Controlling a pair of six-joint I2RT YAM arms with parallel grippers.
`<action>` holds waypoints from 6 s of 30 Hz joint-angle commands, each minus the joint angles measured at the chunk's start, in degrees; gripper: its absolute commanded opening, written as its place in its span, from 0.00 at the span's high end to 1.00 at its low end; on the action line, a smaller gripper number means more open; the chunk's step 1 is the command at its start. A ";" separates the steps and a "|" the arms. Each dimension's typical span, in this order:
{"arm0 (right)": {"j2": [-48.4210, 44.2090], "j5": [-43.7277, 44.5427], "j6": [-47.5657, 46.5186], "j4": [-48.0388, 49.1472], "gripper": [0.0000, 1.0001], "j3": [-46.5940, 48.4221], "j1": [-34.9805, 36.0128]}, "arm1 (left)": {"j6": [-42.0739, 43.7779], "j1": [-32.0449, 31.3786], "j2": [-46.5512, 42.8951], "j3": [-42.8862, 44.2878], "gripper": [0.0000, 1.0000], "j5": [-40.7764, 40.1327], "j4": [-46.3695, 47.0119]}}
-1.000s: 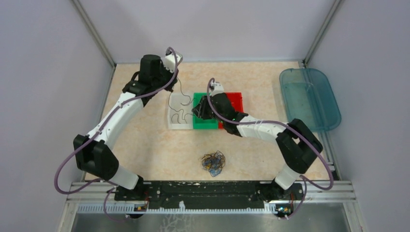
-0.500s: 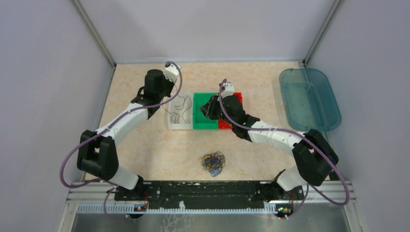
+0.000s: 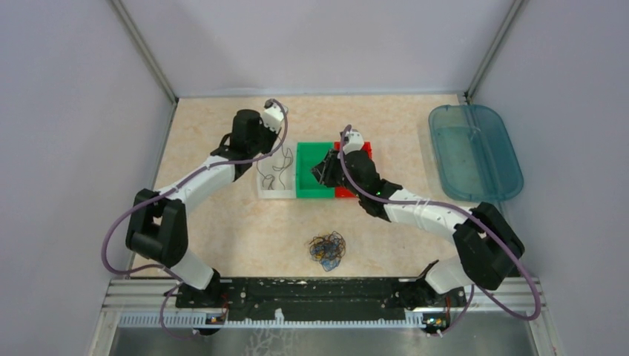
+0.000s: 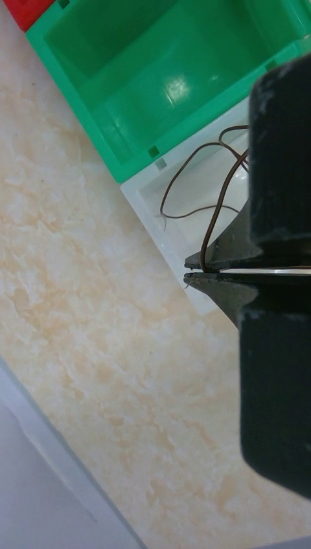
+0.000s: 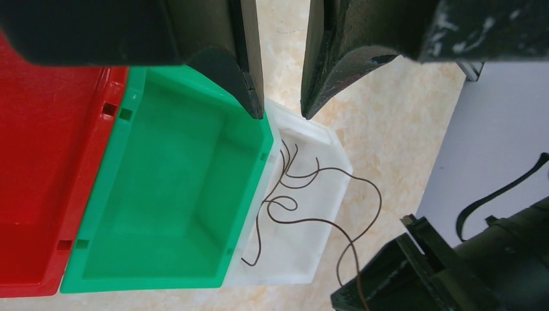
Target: Untangle the cables
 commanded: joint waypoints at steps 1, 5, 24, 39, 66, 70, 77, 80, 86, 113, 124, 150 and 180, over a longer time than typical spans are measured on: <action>-3.76 1.31 0.52 1.75 0.72 -0.90 -0.44 | -5.51 -0.40 1.63 0.09 0.99 1.63 2.36; -4.20 1.36 0.63 1.33 0.72 -1.11 -0.47 | -6.54 -0.43 3.28 -0.49 0.96 3.44 0.51; -4.27 0.84 1.53 -0.47 0.76 0.90 -0.49 | -0.98 1.66 1.35 7.40 0.14 9.15 -15.00; -6.02 2.70 1.62 -1.39 0.78 -1.25 -0.47 | 0.57 -0.47 6.50 11.15 0.18 21.74 -12.37; -9.25 2.82 2.31 -0.36 0.84 -4.99 -1.03 | 4.00 -0.38 10.32 5.50 0.25 13.28 -5.30; -9.50 2.72 2.58 0.02 0.84 -5.57 -1.03 | 2.79 0.06 9.25 5.16 0.31 10.64 -4.01; -9.14 2.21 2.89 0.56 0.85 -5.66 -1.03 | 1.66 0.99 7.39 2.28 0.34 10.58 -2.75; -9.14 2.23 2.94 0.62 0.85 -5.76 -1.03 | 1.46 0.98 7.92 1.06 0.34 11.87 -2.89; -9.48 2.57 2.98 -0.02 0.86 -5.70 -1.00 | -0.04 0.82 9.85 -0.06 0.33 12.16 -2.54; -28.58 -15.53 4.54 -22.27 0.53 -16.13 -0.73 | 16.18 0.62 -17.39 1.01 0.00 36.72 -39.09; -29.00 -25.30 1.45 -23.02 0.62 -19.52 1.08 | 22.39 0.64 -16.60 1.84 0.00 40.36 -45.61; -30.34 -27.95 -0.25 -19.29 1.00 -8.15 2.00 | 24.30 0.21 -22.64 2.43 0.00 49.42 -49.99; -12.83 -35.02 7.03 5.53 1.00 1.75 9.16 | 16.25 -5.83 -35.44 -9.75 0.34 56.20 -32.41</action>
